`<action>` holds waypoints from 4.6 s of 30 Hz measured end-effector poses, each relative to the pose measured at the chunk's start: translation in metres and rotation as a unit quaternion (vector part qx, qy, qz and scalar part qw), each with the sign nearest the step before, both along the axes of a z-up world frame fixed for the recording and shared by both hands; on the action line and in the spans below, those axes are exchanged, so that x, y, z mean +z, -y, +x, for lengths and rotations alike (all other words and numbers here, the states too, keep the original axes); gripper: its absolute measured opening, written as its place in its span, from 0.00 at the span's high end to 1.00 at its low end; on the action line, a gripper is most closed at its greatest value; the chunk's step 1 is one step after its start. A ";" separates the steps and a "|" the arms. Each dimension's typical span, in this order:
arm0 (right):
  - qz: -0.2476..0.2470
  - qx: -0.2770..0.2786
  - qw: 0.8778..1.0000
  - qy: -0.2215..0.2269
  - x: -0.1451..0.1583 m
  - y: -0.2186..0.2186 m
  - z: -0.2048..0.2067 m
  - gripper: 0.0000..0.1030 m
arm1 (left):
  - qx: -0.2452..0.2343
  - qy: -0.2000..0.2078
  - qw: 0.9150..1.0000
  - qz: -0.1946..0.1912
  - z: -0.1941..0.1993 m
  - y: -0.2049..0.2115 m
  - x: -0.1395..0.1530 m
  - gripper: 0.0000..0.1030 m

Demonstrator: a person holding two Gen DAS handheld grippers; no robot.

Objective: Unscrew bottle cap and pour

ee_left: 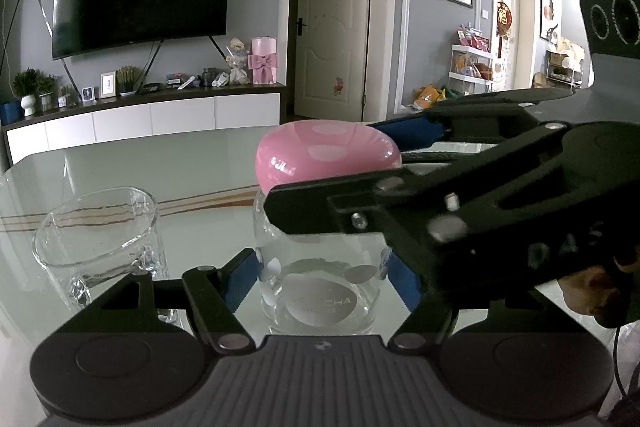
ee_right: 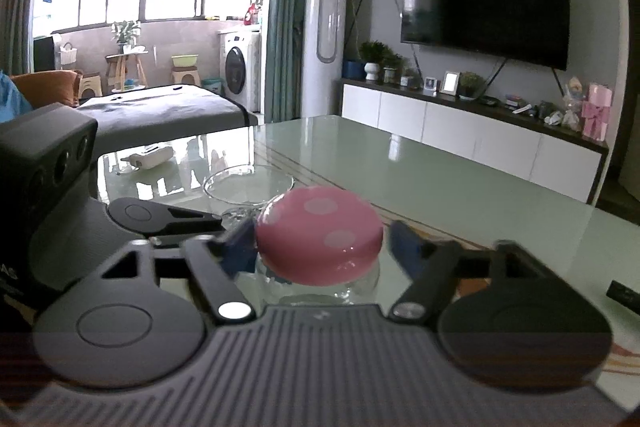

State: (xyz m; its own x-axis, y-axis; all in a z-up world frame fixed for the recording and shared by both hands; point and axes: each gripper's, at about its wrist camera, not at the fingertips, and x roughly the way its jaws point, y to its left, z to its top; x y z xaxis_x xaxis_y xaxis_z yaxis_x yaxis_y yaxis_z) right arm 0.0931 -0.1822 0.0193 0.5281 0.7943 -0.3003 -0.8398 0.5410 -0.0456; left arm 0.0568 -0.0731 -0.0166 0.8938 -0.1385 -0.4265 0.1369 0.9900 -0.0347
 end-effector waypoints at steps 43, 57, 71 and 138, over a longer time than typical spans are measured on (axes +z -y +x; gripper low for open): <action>-0.011 -0.140 0.990 -0.006 -0.009 -0.038 -0.020 0.36 | -0.002 0.010 1.000 0.003 -0.003 0.000 0.000 0.28; -0.006 -0.076 0.997 -0.004 -0.009 -0.023 -0.012 0.36 | -0.001 0.010 1.000 0.004 -0.005 0.006 -0.002 0.28; 0.003 -0.020 1.000 -0.013 -0.005 -0.009 -0.003 0.36 | -0.001 0.010 1.000 0.003 -0.007 0.008 -0.002 0.28; -0.020 -0.154 0.988 -0.002 -0.005 -0.041 -0.025 0.36 | -0.003 0.011 1.000 -0.001 -0.008 0.002 -0.003 0.28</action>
